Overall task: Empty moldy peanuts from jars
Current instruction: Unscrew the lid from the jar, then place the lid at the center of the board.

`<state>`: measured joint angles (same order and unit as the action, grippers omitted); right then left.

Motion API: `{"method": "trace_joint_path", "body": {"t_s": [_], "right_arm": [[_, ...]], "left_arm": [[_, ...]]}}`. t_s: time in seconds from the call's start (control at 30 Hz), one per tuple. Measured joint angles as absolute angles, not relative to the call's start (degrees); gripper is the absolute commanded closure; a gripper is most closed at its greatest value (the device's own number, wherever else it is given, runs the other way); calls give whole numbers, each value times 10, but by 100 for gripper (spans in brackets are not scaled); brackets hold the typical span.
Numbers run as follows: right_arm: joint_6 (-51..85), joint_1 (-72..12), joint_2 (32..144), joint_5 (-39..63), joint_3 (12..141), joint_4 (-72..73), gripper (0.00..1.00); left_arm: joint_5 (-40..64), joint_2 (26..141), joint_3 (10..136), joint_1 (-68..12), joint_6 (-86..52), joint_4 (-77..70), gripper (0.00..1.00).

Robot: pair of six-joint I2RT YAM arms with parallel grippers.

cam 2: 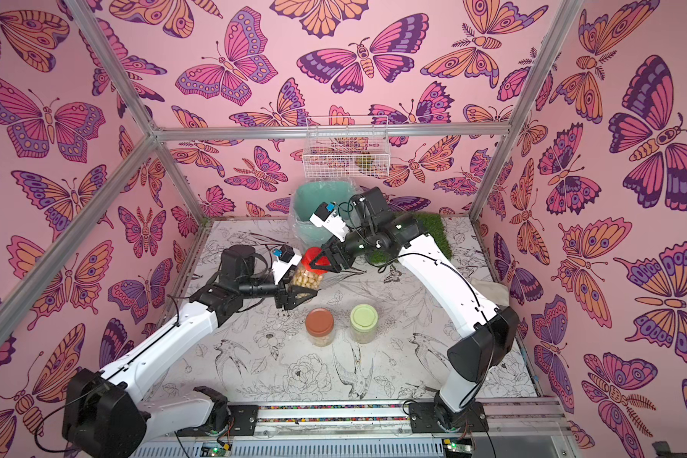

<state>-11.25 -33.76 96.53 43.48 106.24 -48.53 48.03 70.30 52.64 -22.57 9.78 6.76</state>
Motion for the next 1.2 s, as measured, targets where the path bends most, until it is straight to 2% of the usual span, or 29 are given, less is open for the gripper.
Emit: {"method": "trace_joint_path", "body": {"t_s": [0.2, 0.37, 0.43, 0.5, 0.8, 1.0, 1.2], "right_arm": [[-194, -332, 950, 459, 1057, -488, 85], [-195, -331, 950, 463, 1062, -488, 86], [-180, -328, 950, 464, 1062, -476, 89], [-159, -326, 944, 461, 1052, -447, 99], [-84, -327, 788, 437, 913, -316, 100], [-91, -382, 745, 383, 888, -313, 100], [-122, -489, 754, 292, 855, -338, 100]], "left_arm": [[480, 703, 526, -225, 95, 78, 100], [479, 703, 526, -225, 95, 78, 100], [475, 703, 526, -225, 96, 78, 100], [465, 703, 526, -225, 96, 78, 100], [377, 702, 526, -216, 89, 72, 100], [318, 702, 526, -192, 79, 69, 100], [280, 702, 526, -143, 65, 69, 100]]}}
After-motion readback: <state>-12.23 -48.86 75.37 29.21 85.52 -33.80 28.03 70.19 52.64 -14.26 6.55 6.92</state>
